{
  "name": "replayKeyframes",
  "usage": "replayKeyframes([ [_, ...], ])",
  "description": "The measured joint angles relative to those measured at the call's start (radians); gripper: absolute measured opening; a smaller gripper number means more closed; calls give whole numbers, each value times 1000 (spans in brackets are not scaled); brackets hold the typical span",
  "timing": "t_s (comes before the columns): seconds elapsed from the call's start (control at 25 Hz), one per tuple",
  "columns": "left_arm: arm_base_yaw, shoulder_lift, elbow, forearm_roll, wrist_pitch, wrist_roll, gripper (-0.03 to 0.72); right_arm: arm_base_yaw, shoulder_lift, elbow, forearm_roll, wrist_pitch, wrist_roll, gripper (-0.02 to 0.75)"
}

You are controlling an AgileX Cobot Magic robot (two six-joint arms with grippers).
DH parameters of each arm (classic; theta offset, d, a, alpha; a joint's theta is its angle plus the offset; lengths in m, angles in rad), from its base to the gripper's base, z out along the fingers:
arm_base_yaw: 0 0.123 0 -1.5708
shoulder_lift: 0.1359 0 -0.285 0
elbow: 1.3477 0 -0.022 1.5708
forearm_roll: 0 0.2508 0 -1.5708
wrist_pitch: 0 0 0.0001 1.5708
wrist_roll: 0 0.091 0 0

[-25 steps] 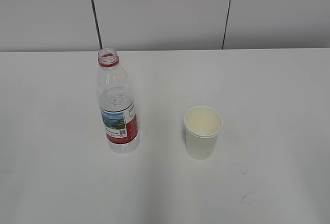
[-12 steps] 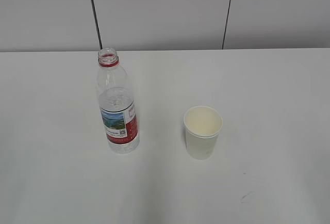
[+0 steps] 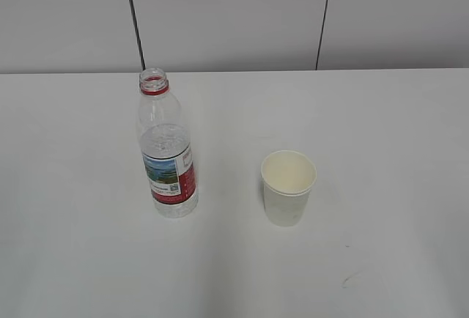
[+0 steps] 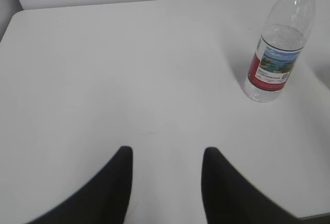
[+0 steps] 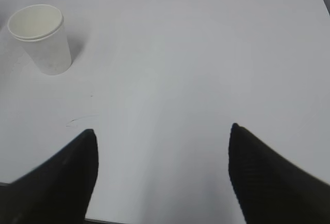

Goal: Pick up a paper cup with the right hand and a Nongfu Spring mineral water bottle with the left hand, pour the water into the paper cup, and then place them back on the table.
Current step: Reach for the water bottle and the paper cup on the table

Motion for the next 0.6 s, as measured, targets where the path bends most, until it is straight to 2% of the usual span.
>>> replayKeyframes([
  [0.2,0,0,0,0,0,0,287,0,0,0,0,0,0,582],
  [0.28,0,0,0,0,0,0,342,0,0,0,0,0,0,582],
  [0.44,0,0,0,0,0,0,500,0,0,-6,0,-16,0,582],
  [0.6,0,0,0,0,0,0,541,0,0,-14,0,-117,0,582],
])
